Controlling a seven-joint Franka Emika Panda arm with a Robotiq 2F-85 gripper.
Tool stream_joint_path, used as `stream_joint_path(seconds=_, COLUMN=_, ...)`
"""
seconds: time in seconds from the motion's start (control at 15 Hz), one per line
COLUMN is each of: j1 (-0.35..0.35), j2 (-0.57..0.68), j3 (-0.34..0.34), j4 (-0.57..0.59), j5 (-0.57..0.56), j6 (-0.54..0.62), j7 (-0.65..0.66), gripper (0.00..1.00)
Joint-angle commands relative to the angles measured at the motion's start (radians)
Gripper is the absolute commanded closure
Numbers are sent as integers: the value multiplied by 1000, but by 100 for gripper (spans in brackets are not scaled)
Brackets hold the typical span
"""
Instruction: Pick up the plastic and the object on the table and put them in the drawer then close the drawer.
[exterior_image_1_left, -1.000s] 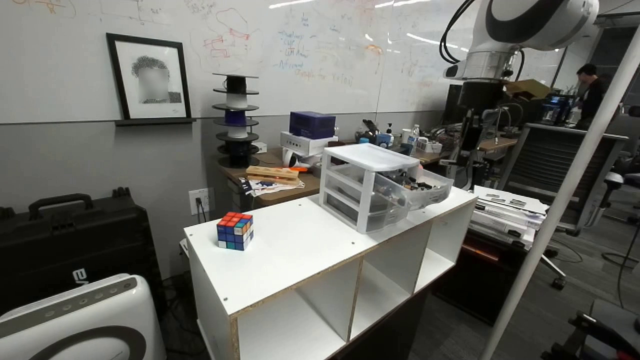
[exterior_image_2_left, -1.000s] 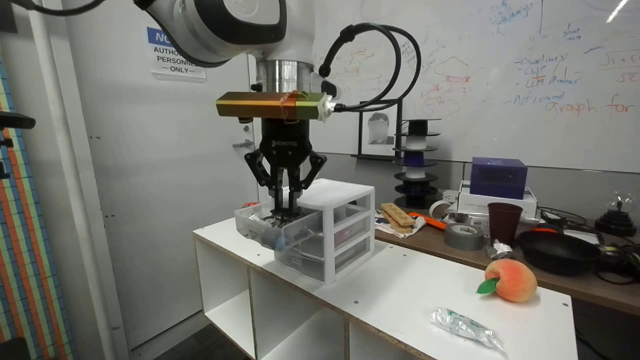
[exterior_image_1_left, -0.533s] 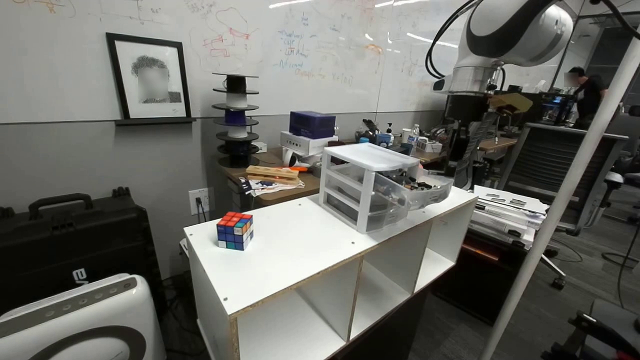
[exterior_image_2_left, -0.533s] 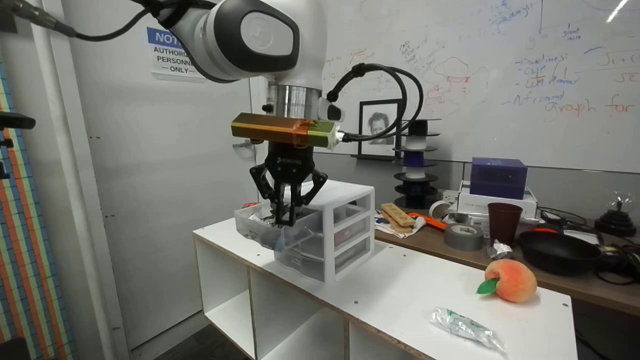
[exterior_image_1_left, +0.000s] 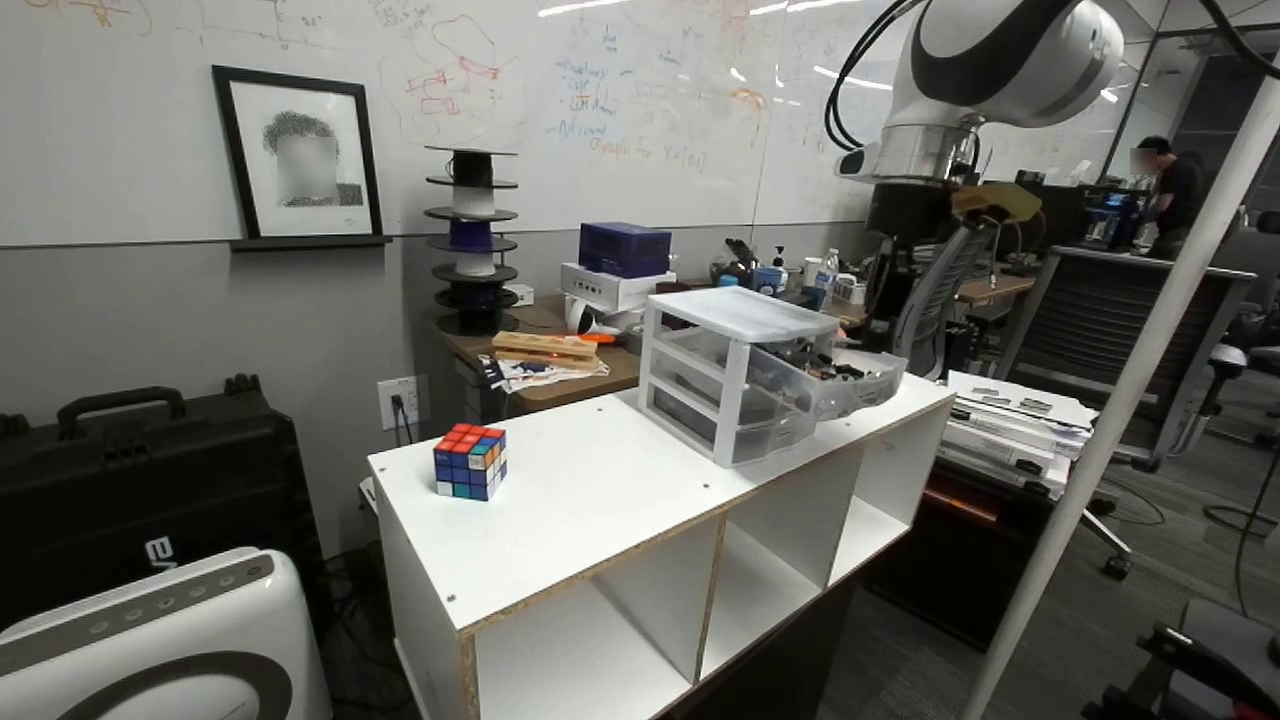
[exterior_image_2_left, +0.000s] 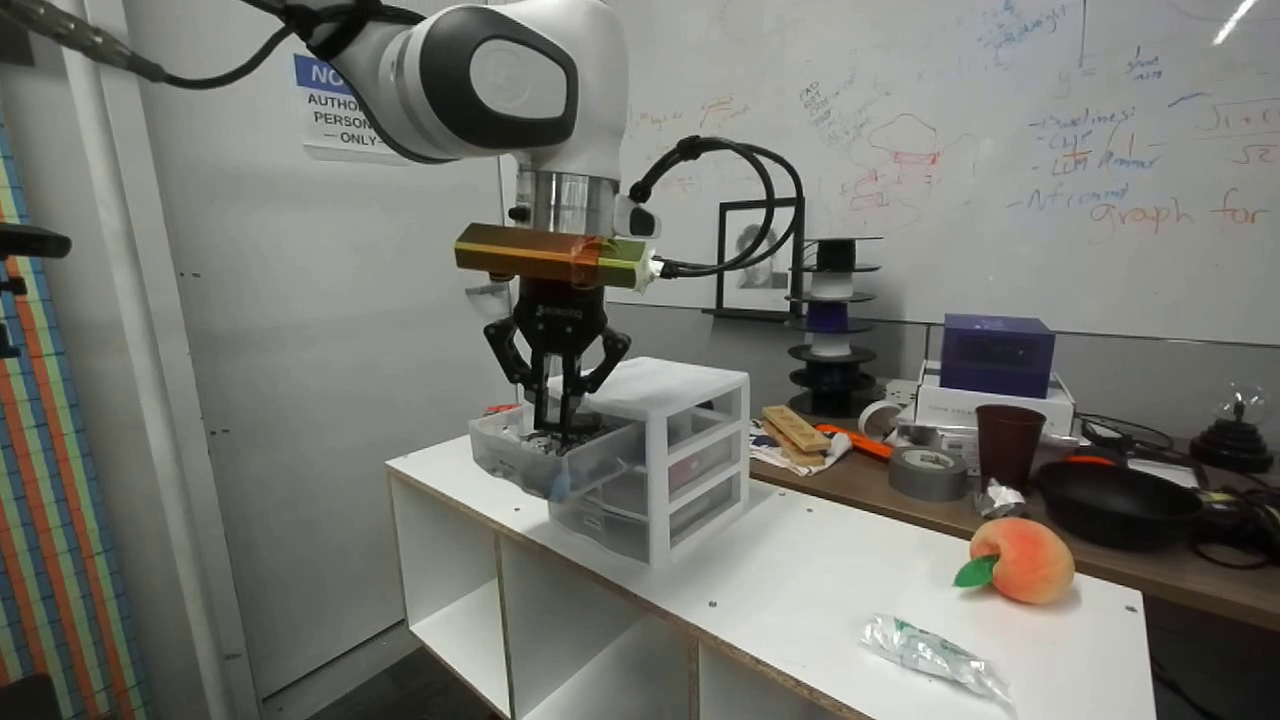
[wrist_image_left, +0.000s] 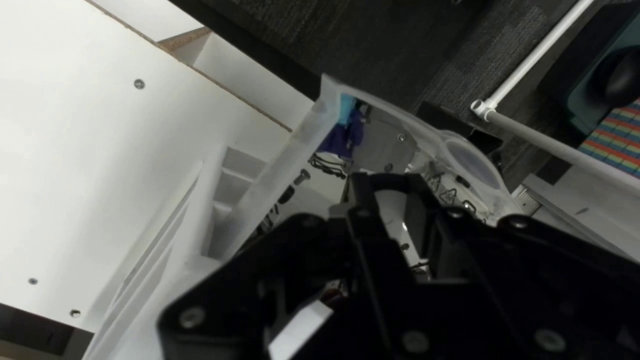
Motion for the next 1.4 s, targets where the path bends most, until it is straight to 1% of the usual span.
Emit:
stream_joint_path(seconds=0.0, j1=6, j2=13, j3=-3, j4=13, j5=-1, j6=58, j7=1, gripper=55)
stream_joint_path(seconds=0.07, j1=4, j2=14, j3=-4, j4=13, j5=1, j6=73, j7=0, gripper=54)
stream_joint_path(seconds=0.13, j1=0, j2=7, j3=-7, j4=11, j5=8, j6=89, j7=-3, gripper=48)
stream_joint_path(seconds=0.4, j1=-20, j2=-33, j3=-17, j4=9, j5=63, j6=88, j7=-35, gripper=16)
stream_joint_path(seconds=0.53, j1=-37, j2=-64, j3=-31, j4=11, j5=126, j6=80, j7=-38, gripper=2)
stream_joint_path(seconds=0.6, j1=-48, j2=-76, j3=-43, j4=15, j5=162, j6=85, j7=-35, gripper=0)
stream_joint_path(seconds=0.73, j1=-74, j2=-91, j3=-77, j4=42, j5=246, j6=60, j7=-30, gripper=0)
stream_joint_path(seconds=0.93, j1=-118, j2=-76, j3=-144, j4=111, j5=335, j6=38, j7=-8, gripper=0)
stream_joint_path(seconds=1.2, j1=-202, j2=48, j3=-232, j4=278, j5=430, j6=-4, j7=32, gripper=0)
stream_joint_path(seconds=1.33, j1=-247, j2=137, j3=-250, j4=368, j5=486, j6=-4, j7=69, gripper=0)
